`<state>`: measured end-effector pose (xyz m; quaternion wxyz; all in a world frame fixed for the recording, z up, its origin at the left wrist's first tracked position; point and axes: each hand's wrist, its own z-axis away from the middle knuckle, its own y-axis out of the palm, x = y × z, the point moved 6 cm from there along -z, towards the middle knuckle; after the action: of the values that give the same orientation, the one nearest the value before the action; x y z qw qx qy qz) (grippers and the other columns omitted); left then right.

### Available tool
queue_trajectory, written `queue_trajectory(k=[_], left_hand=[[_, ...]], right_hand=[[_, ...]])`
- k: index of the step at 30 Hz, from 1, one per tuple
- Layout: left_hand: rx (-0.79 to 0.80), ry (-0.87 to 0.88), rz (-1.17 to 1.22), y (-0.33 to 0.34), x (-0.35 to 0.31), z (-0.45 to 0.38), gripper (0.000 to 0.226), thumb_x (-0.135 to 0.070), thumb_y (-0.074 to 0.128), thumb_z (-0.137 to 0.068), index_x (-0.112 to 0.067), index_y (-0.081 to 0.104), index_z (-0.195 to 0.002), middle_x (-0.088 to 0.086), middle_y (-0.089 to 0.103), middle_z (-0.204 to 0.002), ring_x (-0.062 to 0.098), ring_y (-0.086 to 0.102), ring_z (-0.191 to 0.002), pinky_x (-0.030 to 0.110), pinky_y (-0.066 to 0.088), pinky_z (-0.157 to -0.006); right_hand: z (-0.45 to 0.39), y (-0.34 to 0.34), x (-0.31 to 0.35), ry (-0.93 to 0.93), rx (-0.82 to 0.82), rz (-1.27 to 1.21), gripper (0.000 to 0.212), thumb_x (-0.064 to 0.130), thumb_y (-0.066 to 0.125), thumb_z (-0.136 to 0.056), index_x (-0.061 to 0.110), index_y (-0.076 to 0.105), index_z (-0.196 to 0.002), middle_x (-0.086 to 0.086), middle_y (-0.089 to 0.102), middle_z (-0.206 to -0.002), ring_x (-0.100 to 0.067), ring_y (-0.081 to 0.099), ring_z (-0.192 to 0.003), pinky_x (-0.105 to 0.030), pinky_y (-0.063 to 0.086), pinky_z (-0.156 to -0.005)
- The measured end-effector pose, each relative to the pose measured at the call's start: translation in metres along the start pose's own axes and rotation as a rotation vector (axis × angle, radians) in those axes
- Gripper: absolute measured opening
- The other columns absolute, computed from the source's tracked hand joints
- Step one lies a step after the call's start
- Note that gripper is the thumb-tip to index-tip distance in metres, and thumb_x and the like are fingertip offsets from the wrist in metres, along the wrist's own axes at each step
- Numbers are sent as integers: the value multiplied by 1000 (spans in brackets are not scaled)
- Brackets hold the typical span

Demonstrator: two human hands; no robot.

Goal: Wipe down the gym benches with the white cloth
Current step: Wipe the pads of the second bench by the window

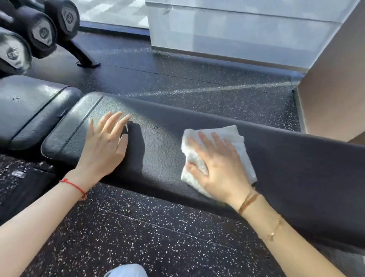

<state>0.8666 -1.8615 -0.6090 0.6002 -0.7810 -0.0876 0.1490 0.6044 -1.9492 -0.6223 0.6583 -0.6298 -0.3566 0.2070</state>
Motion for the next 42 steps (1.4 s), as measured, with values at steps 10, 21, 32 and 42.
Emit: queue_trajectory(k=[10,21,32,42], left_hand=[[-21,-68,144,13,30,-4,49,-32,40,-99,-25,39,-147,-2,35,-156,21,22,-148,57,9,-121],[-25,-52,166,8,25,-3,51,-33,38,-95,-18,44,-143,4,40,-151,28,26,-144,64,11,-117],[-23,-22,196,11,28,-3,50,-29,38,-97,-18,43,-146,3,37,-156,25,22,-148,63,5,-119],[-94,9,180,9,21,2,47,-25,39,-96,-12,50,-139,7,46,-150,28,32,-142,58,18,-118]], right_hand=[[-85,23,92,37,17,50,63,64,17,-98,42,4,-156,13,8,-165,-22,3,-153,-48,0,-122],[45,0,38,360,-202,195,73,76,15,-88,43,29,-151,13,31,-159,-21,25,-149,-47,18,-119],[-5,49,167,-38,-605,558,73,69,53,-89,27,43,-149,-3,56,-142,-30,57,-123,-46,44,-97],[80,51,62,173,-708,566,88,83,46,-81,28,39,-149,-5,48,-150,-34,40,-138,-53,29,-112]])
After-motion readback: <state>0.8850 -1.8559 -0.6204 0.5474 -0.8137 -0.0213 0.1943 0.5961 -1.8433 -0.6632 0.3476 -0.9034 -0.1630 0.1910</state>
